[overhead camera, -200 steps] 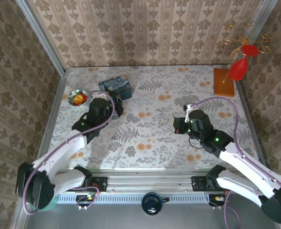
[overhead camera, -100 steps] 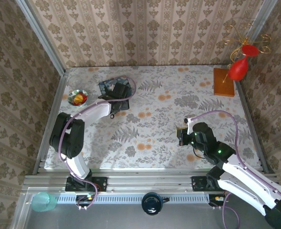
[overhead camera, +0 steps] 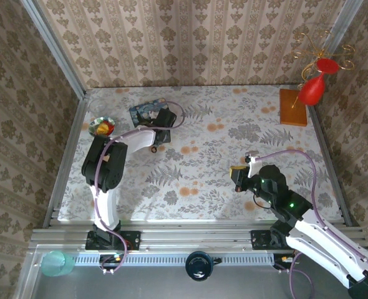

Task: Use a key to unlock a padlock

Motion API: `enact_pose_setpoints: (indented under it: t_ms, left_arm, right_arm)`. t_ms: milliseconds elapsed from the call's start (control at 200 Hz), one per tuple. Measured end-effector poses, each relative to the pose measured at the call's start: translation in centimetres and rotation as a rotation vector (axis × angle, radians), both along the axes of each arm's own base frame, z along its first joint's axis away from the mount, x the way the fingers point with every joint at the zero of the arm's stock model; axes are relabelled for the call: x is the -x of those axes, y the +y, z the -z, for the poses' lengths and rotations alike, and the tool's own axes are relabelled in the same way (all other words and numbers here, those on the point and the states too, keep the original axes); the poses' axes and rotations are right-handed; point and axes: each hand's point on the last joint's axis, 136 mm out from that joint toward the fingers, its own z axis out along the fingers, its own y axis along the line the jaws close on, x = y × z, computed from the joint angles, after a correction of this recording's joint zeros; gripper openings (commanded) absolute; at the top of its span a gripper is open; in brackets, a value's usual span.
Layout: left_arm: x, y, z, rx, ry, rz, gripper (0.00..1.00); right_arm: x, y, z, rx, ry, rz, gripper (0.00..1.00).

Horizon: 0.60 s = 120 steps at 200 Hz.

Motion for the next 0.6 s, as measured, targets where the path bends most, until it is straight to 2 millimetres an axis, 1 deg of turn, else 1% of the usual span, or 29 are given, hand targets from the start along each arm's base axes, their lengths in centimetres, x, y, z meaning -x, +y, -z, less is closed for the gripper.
enact_pose_setpoints:
  t_ms: [140, 325, 415, 470, 600]
  left_arm:
    - [-1.2, -0.2, 0.2, -0.003, -0.021, -0.017, 0.61]
    - [-2.0, 0.0, 0.6, -0.006, -0.028, -0.04, 0.59]
    - [-2.4, 0.1, 1.0, -0.008, -0.027, -0.05, 0.57]
    - [-2.6, 0.1, 1.2, -0.011, -0.025, -0.054, 0.54]
    - [-3.0, 0.1, 1.8, -0.018, -0.019, -0.06, 0.43]
  right_arm:
    - [0.0, 0.0, -0.2, -0.005, -0.006, -0.001, 0.0]
    - [0.1, 0.0, -0.2, -0.006, -0.005, -0.004, 0.0]
    - [0.1, 0.1, -0.2, -0.007, -0.005, -0.004, 0.0]
    - [0.1, 0.1, -0.2, -0.008, -0.005, -0.004, 0.0]
    - [0.1, 0.1, -0.2, -0.01, -0.005, -0.004, 0.0]
